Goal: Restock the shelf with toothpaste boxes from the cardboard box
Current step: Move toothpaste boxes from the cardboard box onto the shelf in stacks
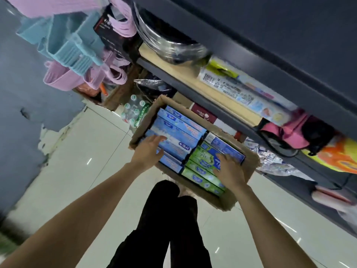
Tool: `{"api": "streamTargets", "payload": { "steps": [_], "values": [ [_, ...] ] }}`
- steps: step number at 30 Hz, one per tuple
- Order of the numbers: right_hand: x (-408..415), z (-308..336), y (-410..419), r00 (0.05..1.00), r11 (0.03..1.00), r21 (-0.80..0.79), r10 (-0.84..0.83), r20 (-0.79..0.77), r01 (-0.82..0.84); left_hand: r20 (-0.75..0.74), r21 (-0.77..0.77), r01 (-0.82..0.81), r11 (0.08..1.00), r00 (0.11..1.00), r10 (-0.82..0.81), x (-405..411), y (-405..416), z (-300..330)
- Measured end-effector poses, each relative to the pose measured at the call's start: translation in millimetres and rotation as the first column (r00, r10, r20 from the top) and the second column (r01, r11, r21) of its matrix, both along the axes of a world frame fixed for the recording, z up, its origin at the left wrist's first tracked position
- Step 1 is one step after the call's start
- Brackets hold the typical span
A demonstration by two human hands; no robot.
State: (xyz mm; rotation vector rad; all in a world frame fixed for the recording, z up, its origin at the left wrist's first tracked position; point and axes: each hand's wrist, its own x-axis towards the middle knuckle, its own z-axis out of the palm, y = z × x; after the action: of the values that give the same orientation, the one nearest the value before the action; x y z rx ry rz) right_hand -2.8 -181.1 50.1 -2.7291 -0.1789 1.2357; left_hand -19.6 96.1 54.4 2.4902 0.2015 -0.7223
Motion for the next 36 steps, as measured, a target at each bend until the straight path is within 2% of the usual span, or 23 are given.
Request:
{"api": "streamTargets", "payload": {
  "steps": [3,6,8,13,16,18,19,21,22,23,24,25,27,28,30,32,34,36],
  "values": [
    [5,-50,3,0.999,0.998,-0.057,0.032,0.043,-0.029,0.129,0.052,0.061,0.997,0.989,-0.067,19,-12,-43],
    [1,-93,4,0.999,0.994,-0.098,0.041,0.02,-0.039,0.193,0.109,0.154,0.982,0.966,-0.173,39,-22,-78],
    [-9,-112,2,0.998,0.991,-0.12,0.058,0.039,-0.053,0.196,0.178,0.212,0.961,0.949,-0.246,50,-28,-93],
    [-27,-129,-9,0.972,0.995,-0.074,0.088,0.219,-0.074,0.095,0.315,0.367,0.875,0.905,-0.414,77,-32,-114],
    [-27,-121,-9,0.962,1.0,0.027,-0.007,0.274,0.0,0.041,0.341,0.418,0.842,0.888,-0.458,81,-31,-117],
    [-25,-110,-9,0.942,0.979,0.14,-0.185,0.279,0.151,0.152,0.327,0.39,0.861,0.877,-0.455,78,-31,-115],
    [-23,-102,-9,0.913,0.938,0.212,-0.323,0.249,0.274,0.244,0.305,0.397,0.866,0.846,-0.474,73,-33,-112],
    [-21,-85,-11,0.793,0.776,0.348,-0.596,0.131,0.526,0.417,0.261,0.48,0.837,0.726,-0.546,58,-42,-109],
    [-22,-79,-12,0.733,0.696,0.389,-0.677,0.074,0.603,0.46,0.252,0.539,0.803,0.664,-0.59,49,-49,-111],
    [-24,-74,-13,0.704,0.658,0.401,-0.709,0.043,0.638,0.462,0.253,0.593,0.764,0.62,-0.634,41,-58,-112],
    [-27,-70,-15,0.704,0.654,0.399,-0.71,0.03,0.643,0.422,0.263,0.62,0.739,0.615,-0.666,36,-67,-111],
    [-29,-67,-16,0.719,0.669,0.391,-0.694,0.025,0.632,0.35,0.288,0.613,0.736,0.648,-0.677,33,-74,-111],
    [-31,-61,-18,0.729,0.668,0.393,-0.684,-0.01,0.632,0.183,0.389,0.53,0.753,0.757,-0.627,43,-81,-113],
    [-32,-59,-19,0.708,0.631,0.411,-0.704,-0.054,0.658,0.115,0.447,0.486,0.751,0.801,-0.588,52,-80,-113],
    [-30,-50,-19,0.6,0.465,0.447,-0.767,-0.227,0.764,0.018,0.504,0.43,0.749,0.862,-0.507,72,-71,-116],
    [-25,-35,-18,0.398,0.178,0.436,-0.776,-0.489,0.882,-0.032,0.511,0.45,0.733,0.861,-0.507,88,-60,-117],
    [-21,-17,-16,0.199,-0.091,0.348,-0.675,-0.71,0.933,-0.017,0.502,0.516,0.694,0.808,-0.589,96,-52,-110],
    [-18,4,-15,0.104,-0.201,0.258,-0.563,-0.82,0.945,0.092,0.44,0.51,0.739,0.793,-0.602,98,-47,-94]
  ]
}}
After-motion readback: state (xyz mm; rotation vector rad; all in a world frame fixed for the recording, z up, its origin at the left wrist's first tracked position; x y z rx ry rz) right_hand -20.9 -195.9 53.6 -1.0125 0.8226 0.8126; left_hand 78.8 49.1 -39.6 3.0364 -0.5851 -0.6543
